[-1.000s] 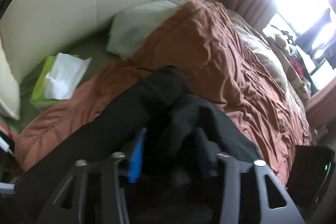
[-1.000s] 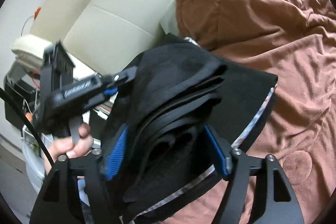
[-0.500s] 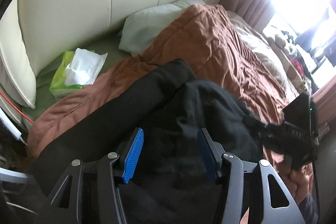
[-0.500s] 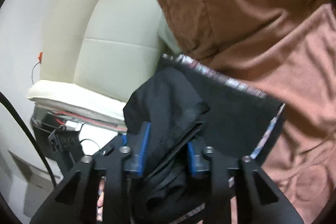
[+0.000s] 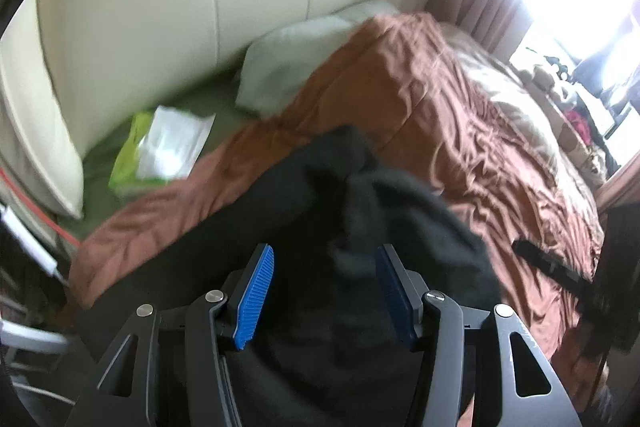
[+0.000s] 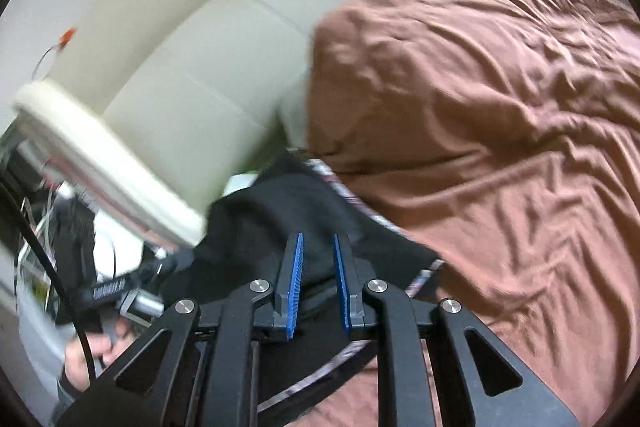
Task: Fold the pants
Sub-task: 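Lower the pants bundle onto the duvet beside the headboard with both grippers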
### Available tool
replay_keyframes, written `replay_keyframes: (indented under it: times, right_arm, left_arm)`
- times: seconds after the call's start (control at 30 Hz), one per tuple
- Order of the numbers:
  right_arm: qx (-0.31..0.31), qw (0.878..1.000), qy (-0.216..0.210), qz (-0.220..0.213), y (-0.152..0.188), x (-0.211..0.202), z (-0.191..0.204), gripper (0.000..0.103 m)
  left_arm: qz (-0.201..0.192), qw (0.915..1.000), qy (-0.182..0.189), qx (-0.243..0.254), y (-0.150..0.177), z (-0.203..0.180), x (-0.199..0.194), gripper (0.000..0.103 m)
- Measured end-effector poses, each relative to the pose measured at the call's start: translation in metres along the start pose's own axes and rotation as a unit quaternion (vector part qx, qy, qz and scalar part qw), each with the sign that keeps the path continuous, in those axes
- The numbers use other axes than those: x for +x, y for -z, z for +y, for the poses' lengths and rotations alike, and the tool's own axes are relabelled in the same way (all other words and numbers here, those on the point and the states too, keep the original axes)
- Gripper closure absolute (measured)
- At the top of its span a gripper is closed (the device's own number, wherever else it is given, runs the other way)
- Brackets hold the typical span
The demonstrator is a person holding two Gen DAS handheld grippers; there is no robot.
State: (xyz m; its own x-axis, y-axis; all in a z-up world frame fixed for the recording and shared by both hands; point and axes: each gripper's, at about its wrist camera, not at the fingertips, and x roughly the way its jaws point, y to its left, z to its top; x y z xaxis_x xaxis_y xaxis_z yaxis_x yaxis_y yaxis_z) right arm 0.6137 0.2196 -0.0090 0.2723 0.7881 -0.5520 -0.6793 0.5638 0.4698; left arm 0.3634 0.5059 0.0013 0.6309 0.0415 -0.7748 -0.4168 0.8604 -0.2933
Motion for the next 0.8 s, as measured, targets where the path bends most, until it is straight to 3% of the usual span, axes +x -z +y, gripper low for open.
replay_keyframes:
  times: [0.07,0.1,0.23,0.37,0.57,0.8]
  right_arm:
    - [-0.024,1.000,-0.005,0.002,0.005,-0.004,0.010,0.090]
    - [-0.036,0.999,-0.005,0.005,0.007,-0.004,0.016,0.090]
    - [-0.057,0.998,-0.012,0.012,0.012,0.004,0.024,0.090]
    - [-0.052,0.998,-0.020,0.021,0.016,0.015,0.019,0.090]
    - [-0.051,0.998,-0.014,0.044,0.027,0.028,0.009,0.090]
    - [-0.043,0.997,-0.014,0.062,0.037,0.025,-0.003,0.090]
  left_arm:
    - [0.000,1.0000,0.008,0.000,-0.008,-0.006,0.003,0.052]
    - [0.000,1.0000,0.009,0.000,-0.012,-0.009,0.006,0.063]
    - [0.005,0.9997,0.025,0.005,-0.024,-0.019,0.019,0.083]
    - [0.020,0.9989,0.037,0.020,-0.030,-0.028,0.037,0.084]
    - [0.055,0.9981,0.016,0.024,-0.036,-0.033,0.081,0.084]
    - [0.045,0.9979,-0.047,0.008,-0.043,-0.020,0.094,0.084]
